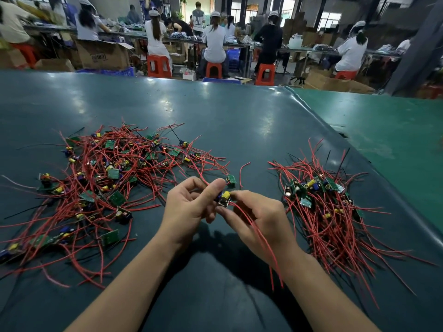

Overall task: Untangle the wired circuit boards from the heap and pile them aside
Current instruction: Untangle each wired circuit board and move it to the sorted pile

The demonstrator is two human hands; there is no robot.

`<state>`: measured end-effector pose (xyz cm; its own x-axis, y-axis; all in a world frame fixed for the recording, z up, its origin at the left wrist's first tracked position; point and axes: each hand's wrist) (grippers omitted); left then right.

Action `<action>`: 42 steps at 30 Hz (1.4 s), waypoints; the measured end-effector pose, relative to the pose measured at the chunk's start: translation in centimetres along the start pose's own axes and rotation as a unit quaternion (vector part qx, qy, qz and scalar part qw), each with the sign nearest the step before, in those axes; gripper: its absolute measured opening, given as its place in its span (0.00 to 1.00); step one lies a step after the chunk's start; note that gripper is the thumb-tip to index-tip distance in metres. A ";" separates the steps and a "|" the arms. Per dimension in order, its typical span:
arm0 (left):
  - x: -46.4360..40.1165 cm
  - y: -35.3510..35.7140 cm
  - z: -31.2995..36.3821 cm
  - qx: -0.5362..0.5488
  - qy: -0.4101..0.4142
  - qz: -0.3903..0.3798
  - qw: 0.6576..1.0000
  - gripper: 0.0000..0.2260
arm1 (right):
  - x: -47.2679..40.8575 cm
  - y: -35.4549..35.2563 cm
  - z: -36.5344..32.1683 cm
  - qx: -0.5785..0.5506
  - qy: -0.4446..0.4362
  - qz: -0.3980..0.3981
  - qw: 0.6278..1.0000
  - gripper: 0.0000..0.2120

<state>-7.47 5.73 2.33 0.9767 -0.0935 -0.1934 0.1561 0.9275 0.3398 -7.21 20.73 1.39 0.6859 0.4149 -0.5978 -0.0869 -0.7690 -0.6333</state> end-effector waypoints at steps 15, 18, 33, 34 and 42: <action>0.3 -2.5 -0.7 -0.499 0.067 0.155 0.850 0.12 | -1.5 -3.2 -0.5 -0.641 0.326 0.283 0.635 0.19; 0.3 -3.5 -0.7 -0.648 0.042 0.168 0.741 0.07 | -1.5 -2.0 -1.0 -0.642 0.346 0.176 0.662 0.20; 0.5 -7.7 2.7 -0.641 -0.122 0.295 0.697 0.24 | -1.0 -0.9 -1.5 -0.525 0.332 0.031 0.783 0.18; 0.6 -7.5 2.8 -0.633 -0.109 0.296 0.707 0.25 | -1.0 -0.9 -1.4 -0.524 0.330 0.027 0.785 0.18; 1.1 -5.2 3.2 -0.587 0.234 0.283 0.721 0.22 | -1.0 -1.0 -1.2 -0.519 0.328 -0.007 0.789 0.17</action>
<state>-6.71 -0.38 3.30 0.6348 0.2984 -0.7127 -0.7494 0.4623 -0.4740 -7.00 20.48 3.21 0.9374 0.3483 0.0050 0.3297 -0.8917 0.3101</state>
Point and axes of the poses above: each hand's wrist, its own x-axis away from the middle knuckle, its own y-axis out of the palm, z = x × y, and after that the axes turned 12 degrees about -z, right-handed
